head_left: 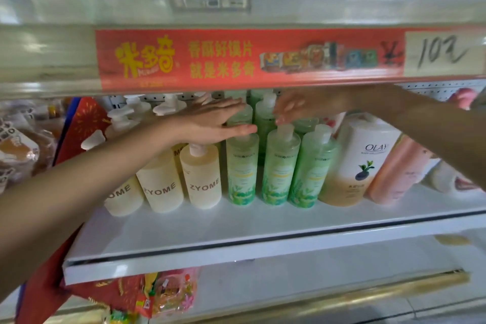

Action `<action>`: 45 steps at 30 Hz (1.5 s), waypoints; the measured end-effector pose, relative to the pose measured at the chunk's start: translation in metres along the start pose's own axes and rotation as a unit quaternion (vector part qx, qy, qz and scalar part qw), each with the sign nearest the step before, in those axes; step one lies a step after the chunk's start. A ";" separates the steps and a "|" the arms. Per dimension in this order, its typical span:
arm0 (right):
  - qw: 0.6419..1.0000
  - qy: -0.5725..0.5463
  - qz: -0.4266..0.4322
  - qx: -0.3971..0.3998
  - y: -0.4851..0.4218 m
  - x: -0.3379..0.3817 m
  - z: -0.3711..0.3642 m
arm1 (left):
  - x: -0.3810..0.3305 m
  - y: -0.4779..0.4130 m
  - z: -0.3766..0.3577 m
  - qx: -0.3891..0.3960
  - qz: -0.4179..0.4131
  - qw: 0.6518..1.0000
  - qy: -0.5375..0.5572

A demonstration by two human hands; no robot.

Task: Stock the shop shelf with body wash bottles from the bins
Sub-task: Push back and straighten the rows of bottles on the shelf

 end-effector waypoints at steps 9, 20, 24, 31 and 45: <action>0.997 0.058 0.059 0.003 0.024 0.015 -0.014 | -0.014 0.010 0.008 -0.016 0.015 0.998 0.050; 0.998 0.017 0.044 -0.032 0.017 0.006 -0.010 | -0.017 0.013 0.003 -0.040 0.024 0.995 0.085; 0.998 0.006 0.052 -0.046 0.015 0.005 -0.012 | -0.020 0.013 0.004 -0.045 0.022 0.993 0.110; 0.999 0.015 0.028 -0.032 0.012 0.003 -0.011 | -0.023 0.015 0.006 -0.034 0.018 0.991 0.127; 0.989 0.143 -0.040 0.009 0.064 -0.019 0.021 | -0.078 -0.007 0.036 -0.044 -0.021 0.983 0.177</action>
Point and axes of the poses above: each hand's wrist, its own y-axis away from the middle knuckle, its own z-axis out of the back of the hand, x = y × z, the point moved 8 cm from there along -y, towards the middle knuckle, and after that the axes turned 11 degrees about -y, right-handed, at the moved point
